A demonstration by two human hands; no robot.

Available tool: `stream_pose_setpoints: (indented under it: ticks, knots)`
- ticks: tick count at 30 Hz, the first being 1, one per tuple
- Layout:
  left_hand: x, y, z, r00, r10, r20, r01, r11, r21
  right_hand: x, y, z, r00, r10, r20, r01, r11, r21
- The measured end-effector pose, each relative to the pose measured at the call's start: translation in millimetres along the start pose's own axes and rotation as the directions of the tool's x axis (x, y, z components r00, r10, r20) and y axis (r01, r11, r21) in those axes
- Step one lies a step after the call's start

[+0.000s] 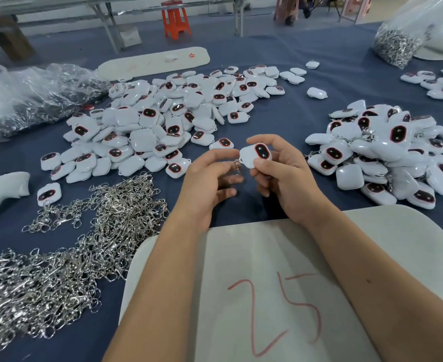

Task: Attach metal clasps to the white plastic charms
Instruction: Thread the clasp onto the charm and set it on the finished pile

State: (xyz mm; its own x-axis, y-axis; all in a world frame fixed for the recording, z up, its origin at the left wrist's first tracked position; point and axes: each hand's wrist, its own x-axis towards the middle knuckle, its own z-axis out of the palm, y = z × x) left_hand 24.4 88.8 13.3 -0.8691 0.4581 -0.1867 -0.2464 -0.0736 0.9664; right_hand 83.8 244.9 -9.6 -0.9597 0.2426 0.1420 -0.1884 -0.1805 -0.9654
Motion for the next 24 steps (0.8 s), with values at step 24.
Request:
stream_pose_setpoints:
  ticks: [24]
  knots:
    - [-1.7, -3.4, 3.6, 0.993, 0.113, -0.024, -0.111, 0.992, 0.051, 2.7, -2.9, -2.8, 0.998, 0.055, 0.017, -0.057, 0.977, 0.203]
